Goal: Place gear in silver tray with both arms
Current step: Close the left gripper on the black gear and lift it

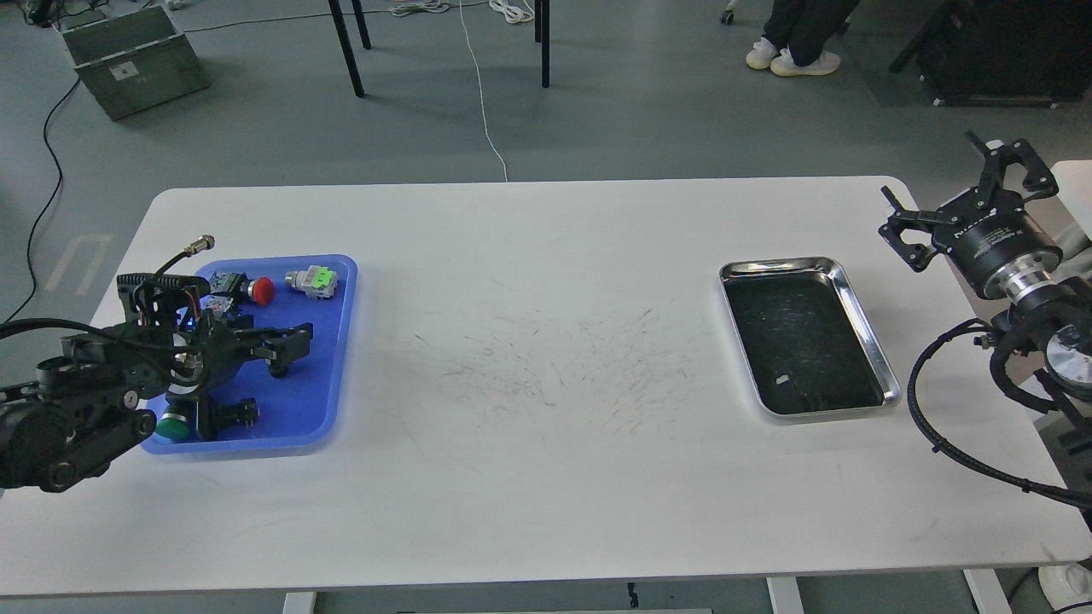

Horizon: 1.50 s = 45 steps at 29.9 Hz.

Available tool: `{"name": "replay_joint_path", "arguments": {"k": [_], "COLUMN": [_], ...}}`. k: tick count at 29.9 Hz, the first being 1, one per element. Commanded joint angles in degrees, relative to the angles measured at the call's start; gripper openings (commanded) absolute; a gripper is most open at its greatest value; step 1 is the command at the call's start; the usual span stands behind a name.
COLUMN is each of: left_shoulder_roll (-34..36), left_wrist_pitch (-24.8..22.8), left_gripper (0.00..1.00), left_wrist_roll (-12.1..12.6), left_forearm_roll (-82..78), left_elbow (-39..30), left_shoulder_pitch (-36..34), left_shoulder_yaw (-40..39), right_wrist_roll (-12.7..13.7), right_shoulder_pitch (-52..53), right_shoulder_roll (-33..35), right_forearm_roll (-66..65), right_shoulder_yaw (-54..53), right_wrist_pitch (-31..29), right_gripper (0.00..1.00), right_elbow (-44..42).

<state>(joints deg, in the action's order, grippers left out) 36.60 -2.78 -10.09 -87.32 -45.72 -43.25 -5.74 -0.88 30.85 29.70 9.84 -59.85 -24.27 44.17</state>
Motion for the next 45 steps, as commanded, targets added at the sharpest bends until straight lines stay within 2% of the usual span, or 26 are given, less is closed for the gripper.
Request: {"name": "replay_joint_path", "arguments": {"k": [1,4,10,12,16,22,28,34,37,41,45], "left_shoulder_roll": [-0.65,-0.83,-0.83,-0.83,-0.83,-0.83,-0.74,-0.3,2.06,9.27,16.04], "left_wrist_pitch": [-0.04,0.05,-0.04,-0.04,-0.04,-0.04,-0.04,-0.12,-0.3,-2.05,-5.48], "left_gripper": [0.84,0.75,0.64,0.57,0.52,0.35,0.12,0.09,0.09,0.09,0.09], "left_wrist_roll": [-0.28,-1.07,-1.25,-1.33,-1.16,-1.25,-1.33,-1.86,-1.95,-1.86,-0.98], "left_forearm_roll": [-0.04,-0.13,-0.04,-0.13,-0.04,0.05,0.05,0.22,0.13,0.4,0.49], "left_elbow": [1.51,2.3,3.36,3.71,4.06,4.67,4.67,4.06,1.79,-5.33,-16.83], "left_shoulder_pitch": [0.09,0.09,0.09,0.0,0.0,0.0,0.0,-0.61,-2.1,-5.7,-11.23], "left_shoulder_yaw": [1.25,2.05,3.27,3.8,3.89,3.89,3.89,3.81,3.63,3.54,3.28], "right_wrist_roll": [0.0,0.0,0.0,0.0,0.0,0.0,0.0,0.0,0.0,0.0,0.09], "right_shoulder_pitch": [-0.01,-0.01,-0.09,-0.18,-0.27,-0.36,-0.36,-0.36,-0.36,-0.36,-0.36], "right_shoulder_roll": [0.0,0.0,0.0,0.0,0.0,-0.08,-0.08,-0.08,0.0,0.0,0.0], "right_forearm_roll": [0.0,0.0,0.0,0.0,0.0,0.0,0.0,0.0,0.0,0.0,0.0], "right_shoulder_yaw": [0.0,0.0,0.08,0.0,0.0,0.08,0.08,0.08,0.08,0.08,0.08], "right_wrist_pitch": [0.01,0.01,0.01,-0.08,-0.08,-0.08,0.01,-0.08,-0.08,-0.08,-0.08], "right_gripper": [0.99,0.99,0.99,0.99,0.99,0.99,0.99,0.99,0.99,0.99,0.99], "right_elbow": [0.04,0.31,0.57,0.66,0.66,0.75,0.83,0.83,0.83,0.83,0.66]}}
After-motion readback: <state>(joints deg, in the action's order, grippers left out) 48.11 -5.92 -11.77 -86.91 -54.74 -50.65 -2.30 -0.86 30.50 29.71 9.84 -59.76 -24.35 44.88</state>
